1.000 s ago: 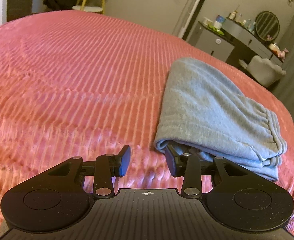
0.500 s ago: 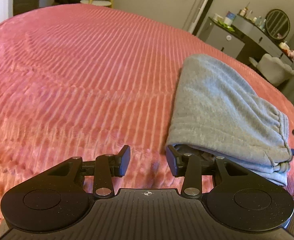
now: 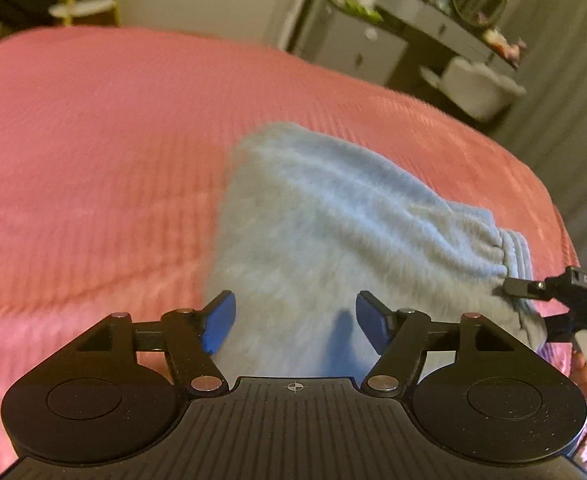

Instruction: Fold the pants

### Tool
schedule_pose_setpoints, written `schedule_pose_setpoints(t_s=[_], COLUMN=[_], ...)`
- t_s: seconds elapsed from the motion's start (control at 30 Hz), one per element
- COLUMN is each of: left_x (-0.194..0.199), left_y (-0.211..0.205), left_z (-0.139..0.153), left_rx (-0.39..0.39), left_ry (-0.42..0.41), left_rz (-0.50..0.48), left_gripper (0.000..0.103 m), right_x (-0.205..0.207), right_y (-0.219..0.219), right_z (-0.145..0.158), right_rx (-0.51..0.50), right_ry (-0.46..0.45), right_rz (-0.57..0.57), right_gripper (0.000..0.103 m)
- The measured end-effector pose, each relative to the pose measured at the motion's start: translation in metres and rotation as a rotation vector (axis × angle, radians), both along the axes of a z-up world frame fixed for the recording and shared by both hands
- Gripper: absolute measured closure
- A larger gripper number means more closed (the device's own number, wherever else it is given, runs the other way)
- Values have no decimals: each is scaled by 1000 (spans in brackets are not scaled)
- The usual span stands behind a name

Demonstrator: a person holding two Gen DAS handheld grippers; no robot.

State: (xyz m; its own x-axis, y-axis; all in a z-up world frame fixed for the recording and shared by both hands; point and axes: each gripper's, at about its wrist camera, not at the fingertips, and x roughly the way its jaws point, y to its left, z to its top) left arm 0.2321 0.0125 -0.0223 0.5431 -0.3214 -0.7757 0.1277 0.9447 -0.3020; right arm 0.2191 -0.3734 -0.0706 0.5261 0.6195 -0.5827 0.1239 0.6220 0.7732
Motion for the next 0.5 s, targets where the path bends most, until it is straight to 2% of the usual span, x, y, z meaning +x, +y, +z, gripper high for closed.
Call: schedule_pose_setpoints(t_s=[0.07,0.1,0.13,0.2,0.27,0.3,0.37,0.43,0.5], left_x=[20,29,38,49,51,52,48,41,37], left_y=[-9,-14,-18,-25,-29,-31,-33,-31,-23], left_z=[-8,-13,-18,-22,-19,-16,-8,4,9], left_rx=[19,43,64,88,86,73,64,65,42], left_ry=[34,45,59,73,47,35,-2,-64,-80], left_rz=[-17,-34,-62,-92,-99,-121,-138,-130,-110], left_gripper=[27,21,19,19,39,62,95,98,100], right_x=[6,8,9,11,7,7,3,2,0], right_y=[3,5,7,14,20,25,33,31,24], right_z=[1,2,3,8,17,25,46,62,73], right_rx=[-16,-40,-61,-75,-131,-161,-189,-148,-113], right_ry=[-17,-25,-35,-52,-75,-98,-169,-240,-316], right_rz=[17,18,26,30,40,48,66,70,52], right_gripper=[33,53,60,62,64,66,67,68,68])
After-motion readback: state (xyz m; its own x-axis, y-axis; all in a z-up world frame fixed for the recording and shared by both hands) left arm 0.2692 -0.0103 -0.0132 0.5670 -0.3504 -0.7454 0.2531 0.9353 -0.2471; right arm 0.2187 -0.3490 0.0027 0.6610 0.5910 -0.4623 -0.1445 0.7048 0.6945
